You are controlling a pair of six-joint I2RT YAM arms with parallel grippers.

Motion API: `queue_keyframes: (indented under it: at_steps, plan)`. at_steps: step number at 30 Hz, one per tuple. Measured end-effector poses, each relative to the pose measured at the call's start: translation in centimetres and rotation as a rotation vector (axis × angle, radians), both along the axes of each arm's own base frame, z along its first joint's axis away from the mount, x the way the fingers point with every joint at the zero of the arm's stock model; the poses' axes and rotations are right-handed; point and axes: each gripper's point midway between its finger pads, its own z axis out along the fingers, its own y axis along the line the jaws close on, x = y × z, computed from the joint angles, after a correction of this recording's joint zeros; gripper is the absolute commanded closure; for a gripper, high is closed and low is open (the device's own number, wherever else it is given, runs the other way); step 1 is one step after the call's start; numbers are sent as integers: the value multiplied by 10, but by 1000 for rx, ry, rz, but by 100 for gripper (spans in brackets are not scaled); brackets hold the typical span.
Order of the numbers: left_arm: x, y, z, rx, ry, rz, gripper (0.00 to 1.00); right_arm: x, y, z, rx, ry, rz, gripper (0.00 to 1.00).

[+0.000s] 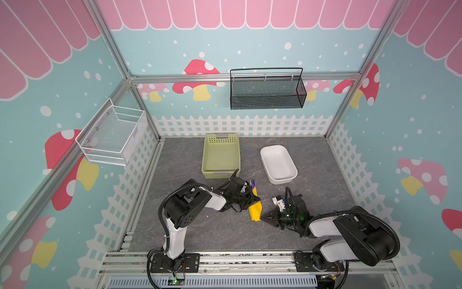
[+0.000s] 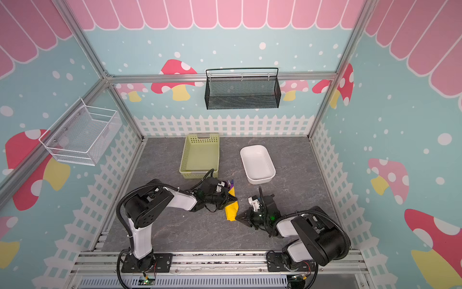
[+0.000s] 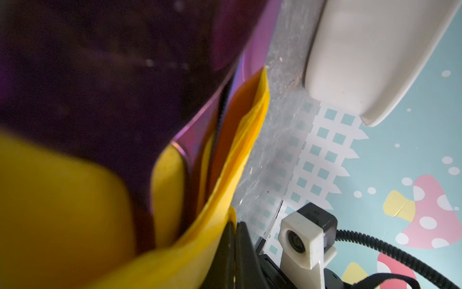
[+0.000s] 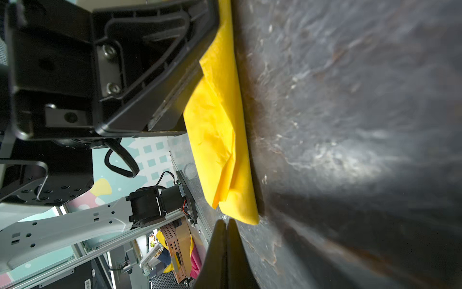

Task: Place the utensils on the paper napkin and roll it up

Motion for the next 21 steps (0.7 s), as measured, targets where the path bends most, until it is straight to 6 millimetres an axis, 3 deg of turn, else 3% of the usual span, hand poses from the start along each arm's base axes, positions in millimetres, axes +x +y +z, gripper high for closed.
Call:
queue_keyframes:
  at_steps: [10,21]
  plan:
    - [2,-2,2,-17,-4,7,100,8,10,1,31,7,26,96]
    - [3,-3,2,-22,-3,11,100,4,13,-5,31,27,46,96]
